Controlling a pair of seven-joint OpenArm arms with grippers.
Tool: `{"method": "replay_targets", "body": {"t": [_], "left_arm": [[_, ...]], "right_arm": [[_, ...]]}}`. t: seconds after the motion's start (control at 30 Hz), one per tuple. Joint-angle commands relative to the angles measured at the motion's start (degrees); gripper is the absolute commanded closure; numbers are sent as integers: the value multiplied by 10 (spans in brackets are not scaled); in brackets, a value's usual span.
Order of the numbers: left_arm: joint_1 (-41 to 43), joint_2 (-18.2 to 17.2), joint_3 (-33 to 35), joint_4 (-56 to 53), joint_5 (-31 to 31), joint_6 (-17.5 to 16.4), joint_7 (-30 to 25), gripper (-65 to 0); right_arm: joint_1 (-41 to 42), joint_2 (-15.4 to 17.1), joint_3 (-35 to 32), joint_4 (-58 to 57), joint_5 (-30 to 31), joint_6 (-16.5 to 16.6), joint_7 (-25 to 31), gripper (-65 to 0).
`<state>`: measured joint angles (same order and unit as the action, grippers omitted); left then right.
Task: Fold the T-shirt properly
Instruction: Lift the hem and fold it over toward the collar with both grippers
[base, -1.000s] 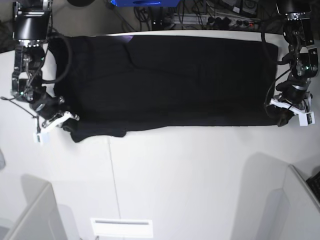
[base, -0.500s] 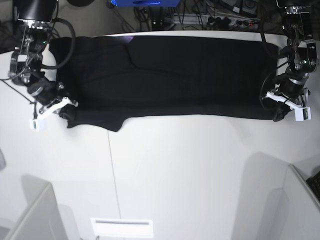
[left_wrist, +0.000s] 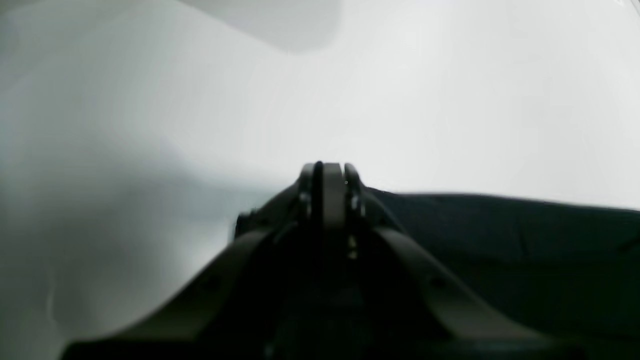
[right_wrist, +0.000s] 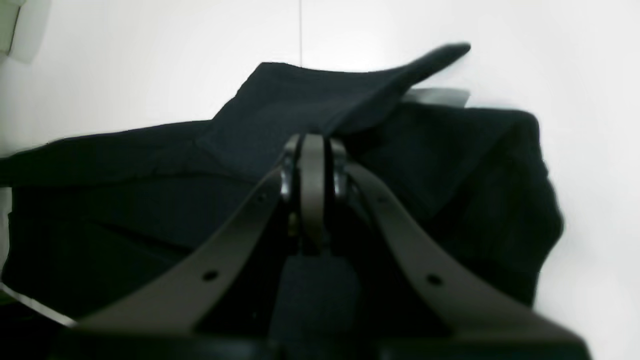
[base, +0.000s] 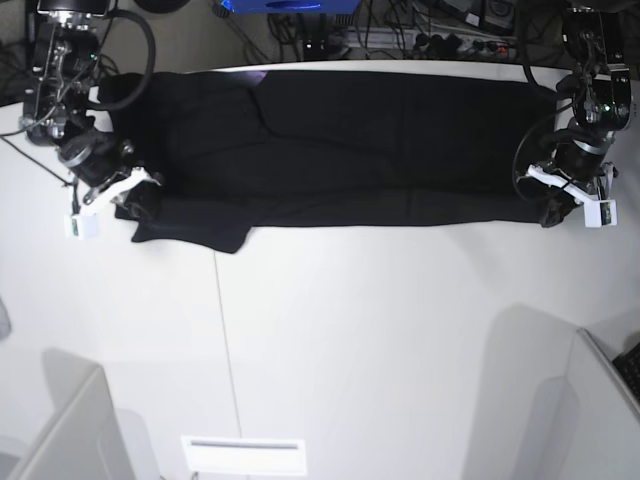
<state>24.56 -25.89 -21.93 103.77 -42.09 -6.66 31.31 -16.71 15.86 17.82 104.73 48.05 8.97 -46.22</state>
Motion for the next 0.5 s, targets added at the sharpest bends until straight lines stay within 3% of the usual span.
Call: {"method": "replay_targets", "body": {"t": [0.0, 0.17, 0.47], "left_arm": [[1, -10, -5, 11, -2, -3, -13, 0], [14, -10, -5, 12, -2, -3, -13, 0], [23, -18, -5, 19, -2, -3, -13, 0]], "right_arm": [[-3, 5, 16, 17, 9, 2, 9, 0], [-12, 2, 45, 37, 9, 2, -38, 0], [-23, -40, 124, 86, 8, 7, -134, 0]]}}
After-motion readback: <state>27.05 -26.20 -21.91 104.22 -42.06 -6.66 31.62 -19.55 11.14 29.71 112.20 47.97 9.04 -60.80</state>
